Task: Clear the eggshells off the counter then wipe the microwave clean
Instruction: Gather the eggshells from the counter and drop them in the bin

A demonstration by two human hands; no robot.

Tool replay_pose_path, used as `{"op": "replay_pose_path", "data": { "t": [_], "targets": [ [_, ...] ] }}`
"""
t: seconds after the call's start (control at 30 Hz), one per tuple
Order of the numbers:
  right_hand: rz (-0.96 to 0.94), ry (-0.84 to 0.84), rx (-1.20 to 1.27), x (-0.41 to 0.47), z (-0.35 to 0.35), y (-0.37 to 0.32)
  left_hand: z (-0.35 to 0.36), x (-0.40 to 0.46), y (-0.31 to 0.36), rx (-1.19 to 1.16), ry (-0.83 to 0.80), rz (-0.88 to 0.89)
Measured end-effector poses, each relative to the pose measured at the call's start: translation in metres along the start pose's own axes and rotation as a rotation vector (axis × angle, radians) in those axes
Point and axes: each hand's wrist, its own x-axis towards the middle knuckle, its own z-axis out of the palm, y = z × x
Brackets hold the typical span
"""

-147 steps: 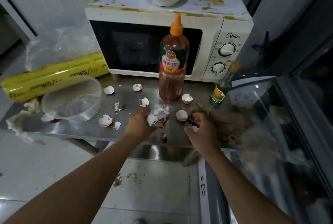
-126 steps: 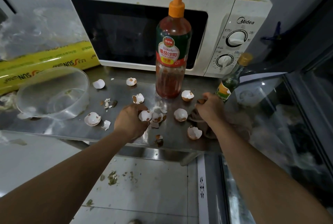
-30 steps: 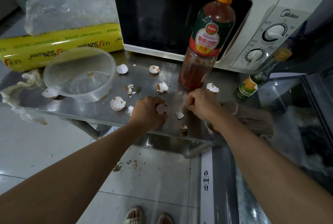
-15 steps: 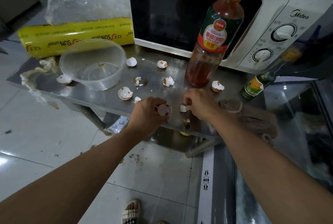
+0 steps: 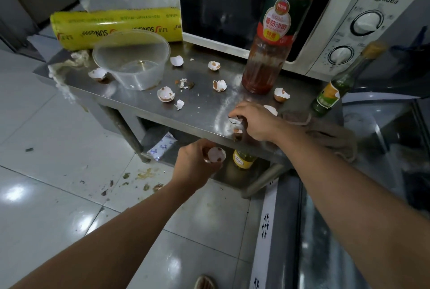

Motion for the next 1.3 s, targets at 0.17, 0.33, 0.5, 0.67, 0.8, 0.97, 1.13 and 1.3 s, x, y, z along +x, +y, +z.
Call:
{"op": "replay_pose_path", "data": {
  "t": [0.17, 0.33, 0.5, 0.67, 0.8, 0.97, 1.13, 1.3],
  "targets": [
    [0.045, 0.05, 0.006, -0.007, 0.01, -0.003, 0.018, 0.001, -0.005, -0.036, 0.041, -0.006],
    [0.117, 0.115, 0.106, -0.021, 0.021, -0.005, 0.037, 0.0, -0.004, -0.032, 0.103, 0.058],
    [0.163, 0.167, 0.106, -0.024, 0.022, -0.008, 0.049, 0.008, 0.002, -0.107, 0.188, -0.037],
    [0.16, 0.14, 0.081, -0.026, 0.029, -0.015, 0.056, 0.016, 0.003, -0.164, 0.226, -0.136],
    [0.169, 0.168, 0.063, -0.032, 0.035, -0.019, 0.06, 0.017, 0.007, -0.185, 0.26, -0.154],
    [0.17, 0.18, 0.074, -0.036, 0.036, -0.02, 0.059, 0.019, 0.009, -0.217, 0.288, -0.17],
    [0.173, 0.19, 0.068, -0.039, 0.037, -0.024, 0.06, 0.019, 0.008, -0.208, 0.298, -0.156],
    [0.187, 0.196, 0.114, -0.041, 0.042, -0.028, 0.062, 0.019, 0.004, -0.235, 0.307, -0.135]
  ]
}}
